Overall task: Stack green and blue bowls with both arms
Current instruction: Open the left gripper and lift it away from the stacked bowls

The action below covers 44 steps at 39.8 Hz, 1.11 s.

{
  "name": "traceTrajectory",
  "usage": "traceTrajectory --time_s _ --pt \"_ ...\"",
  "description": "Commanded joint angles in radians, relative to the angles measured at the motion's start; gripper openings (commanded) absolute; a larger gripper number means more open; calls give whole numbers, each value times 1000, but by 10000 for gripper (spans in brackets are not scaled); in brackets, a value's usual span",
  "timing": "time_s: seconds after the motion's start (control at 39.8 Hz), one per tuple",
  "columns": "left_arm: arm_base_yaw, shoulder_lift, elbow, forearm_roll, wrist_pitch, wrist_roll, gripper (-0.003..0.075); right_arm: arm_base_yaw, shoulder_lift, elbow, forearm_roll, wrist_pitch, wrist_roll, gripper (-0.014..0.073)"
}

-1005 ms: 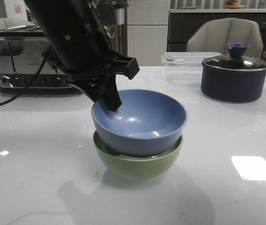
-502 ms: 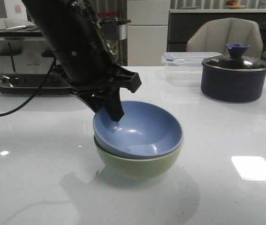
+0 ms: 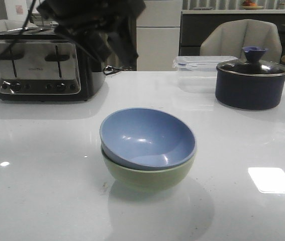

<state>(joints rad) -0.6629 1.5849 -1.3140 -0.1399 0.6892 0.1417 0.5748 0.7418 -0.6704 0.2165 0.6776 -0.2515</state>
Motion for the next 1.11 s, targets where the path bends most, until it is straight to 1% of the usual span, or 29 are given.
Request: traceTrajectory --time_s 0.0,0.2,0.35,0.43,0.53,0.6,0.7,0.8,1.08 --pt "-46 -140 25 12 -36 4 404 0 -7 -27 3 -59 -6 445" --pt "-123 -355 205 41 -27 4 404 0 -7 -27 3 -60 -6 445" --pt "-138 -482 316 54 31 -10 404 0 -7 -27 3 -60 -6 445" --pt "-136 -537 364 107 51 -61 404 0 -7 -27 4 -68 -6 445" --pt "-134 -611 428 231 73 -189 404 -1 -7 -27 2 -64 -6 445" --pt "-134 -651 461 291 73 -258 404 -5 -7 -27 -20 -57 10 445" --pt "-134 -691 488 299 64 -263 404 -27 -7 -27 -63 -52 77 445" --pt "-134 -709 498 299 62 -263 404 -50 -7 -27 -73 -19 80 445" --pt "-134 -710 498 299 36 -263 402 -51 -7 -27 -74 30 75 445"
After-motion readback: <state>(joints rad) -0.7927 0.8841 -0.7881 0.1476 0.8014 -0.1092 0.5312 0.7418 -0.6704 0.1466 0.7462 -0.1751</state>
